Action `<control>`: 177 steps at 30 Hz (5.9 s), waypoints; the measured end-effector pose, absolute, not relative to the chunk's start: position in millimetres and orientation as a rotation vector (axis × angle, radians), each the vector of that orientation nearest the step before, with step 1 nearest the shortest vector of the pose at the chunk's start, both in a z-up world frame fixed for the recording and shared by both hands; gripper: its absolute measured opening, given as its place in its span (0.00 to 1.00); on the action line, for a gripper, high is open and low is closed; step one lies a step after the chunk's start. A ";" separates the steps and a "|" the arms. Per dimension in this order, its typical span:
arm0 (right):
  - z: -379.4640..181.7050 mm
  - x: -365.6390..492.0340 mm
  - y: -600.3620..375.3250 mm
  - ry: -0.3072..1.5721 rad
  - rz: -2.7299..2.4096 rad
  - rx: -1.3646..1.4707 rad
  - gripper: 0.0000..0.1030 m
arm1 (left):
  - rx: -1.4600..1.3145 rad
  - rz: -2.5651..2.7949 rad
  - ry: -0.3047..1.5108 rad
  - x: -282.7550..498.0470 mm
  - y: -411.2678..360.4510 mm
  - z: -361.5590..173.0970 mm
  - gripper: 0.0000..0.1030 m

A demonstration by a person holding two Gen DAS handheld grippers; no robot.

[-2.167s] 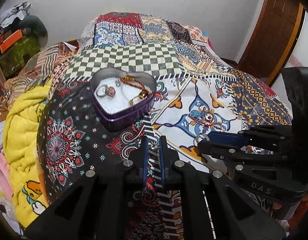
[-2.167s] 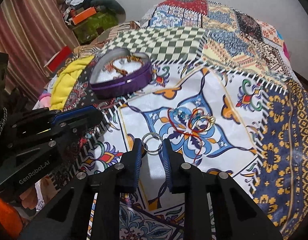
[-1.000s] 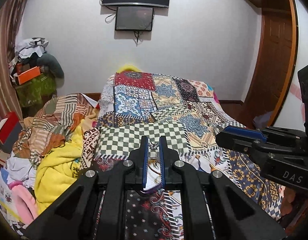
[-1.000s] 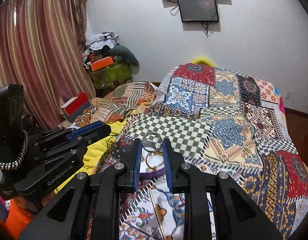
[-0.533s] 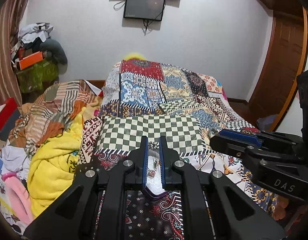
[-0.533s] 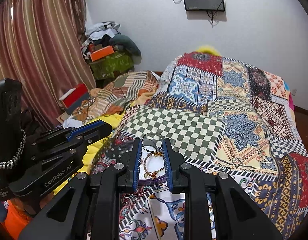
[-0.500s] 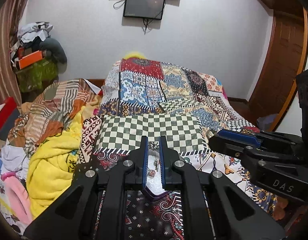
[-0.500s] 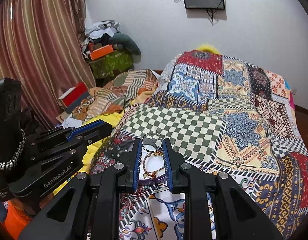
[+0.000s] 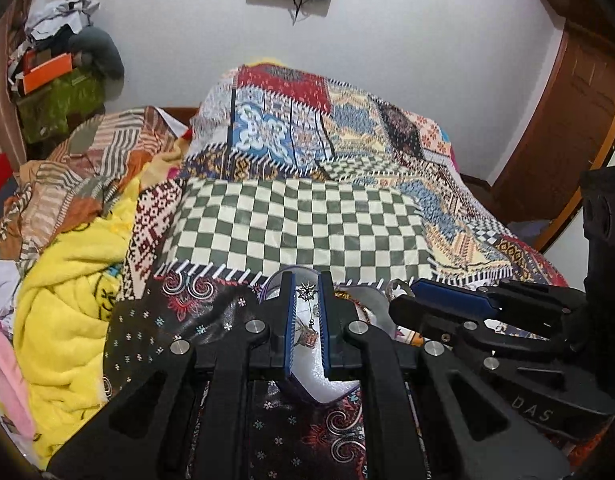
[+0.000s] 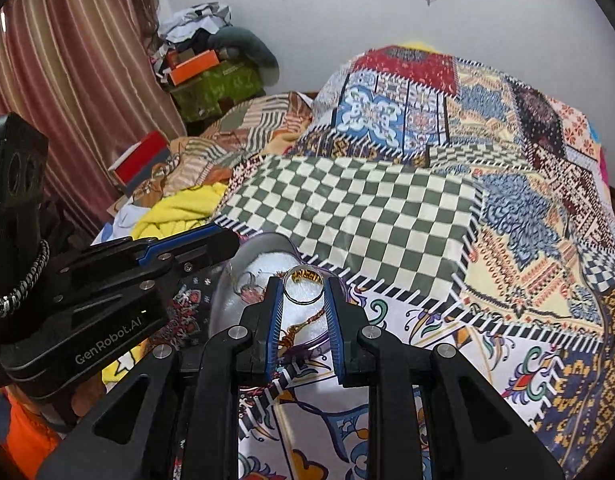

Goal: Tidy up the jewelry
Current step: 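Lift the right gripper out of the heart tin, then move the right gripper down to the small gold ring on the quilt, then close the right gripper on the small gold ring, then carry the gold ring into the heart tin and open the right gripper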

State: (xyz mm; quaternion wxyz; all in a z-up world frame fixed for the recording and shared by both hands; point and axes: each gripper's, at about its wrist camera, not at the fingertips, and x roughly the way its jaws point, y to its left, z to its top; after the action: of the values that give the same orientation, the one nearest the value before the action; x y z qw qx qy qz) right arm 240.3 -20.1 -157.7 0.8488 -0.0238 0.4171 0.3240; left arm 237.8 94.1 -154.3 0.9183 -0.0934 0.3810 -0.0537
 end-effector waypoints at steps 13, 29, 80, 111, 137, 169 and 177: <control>-170.8 245.7 -16.4 0.928 0.708 -0.051 0.19 | -0.153 -0.124 0.797 240.3 83.6 -158.0 0.09; -151.1 233.4 -22.2 0.924 0.701 -0.054 0.19 | -0.137 -0.084 0.766 224.3 88.2 -133.3 0.09; -161.9 206.3 -158.4 0.960 0.416 0.036 0.28 | 0.016 -0.260 0.974 215.1 -36.3 -193.5 0.27; -188.9 210.5 -156.8 1.043 0.431 0.042 0.28 | 0.021 -0.259 0.948 219.5 -37.3 -200.1 0.05; -210.7 215.5 -109.3 1.023 0.464 -0.113 0.23 | -0.030 -0.226 0.917 200.6 -3.2 -194.1 0.05; -115.4 193.2 -106.1 0.769 0.513 0.003 0.22 | -0.019 -0.135 0.681 175.9 21.2 -95.0 0.05; -103.5 196.4 -85.3 0.735 0.558 -0.009 0.22 | -0.038 -0.088 0.639 176.4 43.8 -82.6 0.05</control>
State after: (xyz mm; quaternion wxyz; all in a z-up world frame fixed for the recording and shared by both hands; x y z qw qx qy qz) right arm 196.4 -85.3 -103.5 0.8954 -0.0044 0.3546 0.2694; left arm 176.4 43.8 -82.6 0.9483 -0.0189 0.3138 -0.0432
